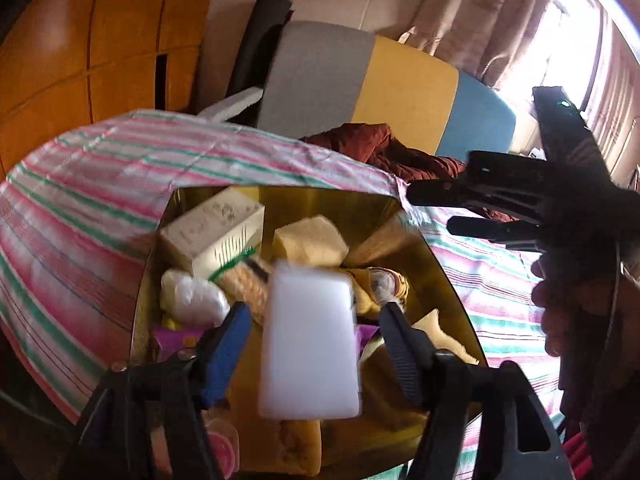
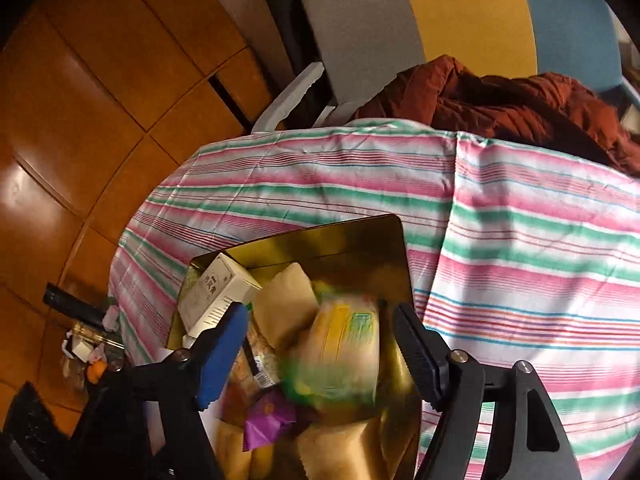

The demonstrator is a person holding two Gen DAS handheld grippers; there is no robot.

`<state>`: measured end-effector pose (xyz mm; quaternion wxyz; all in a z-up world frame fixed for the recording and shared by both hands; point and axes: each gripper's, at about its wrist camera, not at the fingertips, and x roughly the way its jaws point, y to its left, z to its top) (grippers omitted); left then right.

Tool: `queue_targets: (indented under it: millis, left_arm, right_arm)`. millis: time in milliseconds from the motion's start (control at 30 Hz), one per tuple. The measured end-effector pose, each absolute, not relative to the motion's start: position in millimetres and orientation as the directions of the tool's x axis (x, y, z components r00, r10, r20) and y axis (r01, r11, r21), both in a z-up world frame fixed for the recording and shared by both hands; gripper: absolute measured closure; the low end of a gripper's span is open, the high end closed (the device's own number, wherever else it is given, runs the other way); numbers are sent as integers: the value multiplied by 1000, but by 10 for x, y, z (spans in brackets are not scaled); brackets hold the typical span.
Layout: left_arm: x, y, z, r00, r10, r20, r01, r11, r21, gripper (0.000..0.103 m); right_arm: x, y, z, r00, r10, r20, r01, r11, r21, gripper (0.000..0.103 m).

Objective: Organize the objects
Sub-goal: 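Carry the sponge and cracker packet to the gold tray and open both grippers, then move both grippers back toward the green box and plastic bag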

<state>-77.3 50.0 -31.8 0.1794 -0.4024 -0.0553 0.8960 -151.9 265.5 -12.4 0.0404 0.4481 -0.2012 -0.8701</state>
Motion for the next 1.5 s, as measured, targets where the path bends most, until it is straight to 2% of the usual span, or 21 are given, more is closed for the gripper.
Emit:
queue_targets:
  millis: [133,433,700,1000,1500]
  left_arm:
    - [-734,467,-370,-610,345,-713,-251,-938,-239,28]
    - [-604,374,-314,-638,283,-716,-215,-959,-187,28]
    - [-427,334,-166,-682,246,-688,-210,-968,-137,28]
    - [-298,331,-123,-697,238,-676,-214,-969,-120,28]
    - [-112,442,-5,-730,245,-638,-264,-962,-67,28]
  right_arm:
    - [-1392,2608,-176,-587,-230,-776,-103,-930,353,22]
    - [-1014,2456,-298,-588,-178,-789,-86,-956,280,13]
    - [-688,2292,-221,-633,-88,-769,-89,-979,186,1]
    - [-357,2163,-113,-687,44,-725,-129,-990,62,0]
    - [-73,2223,-133,-699,127,-704,-190,-982,12,0]
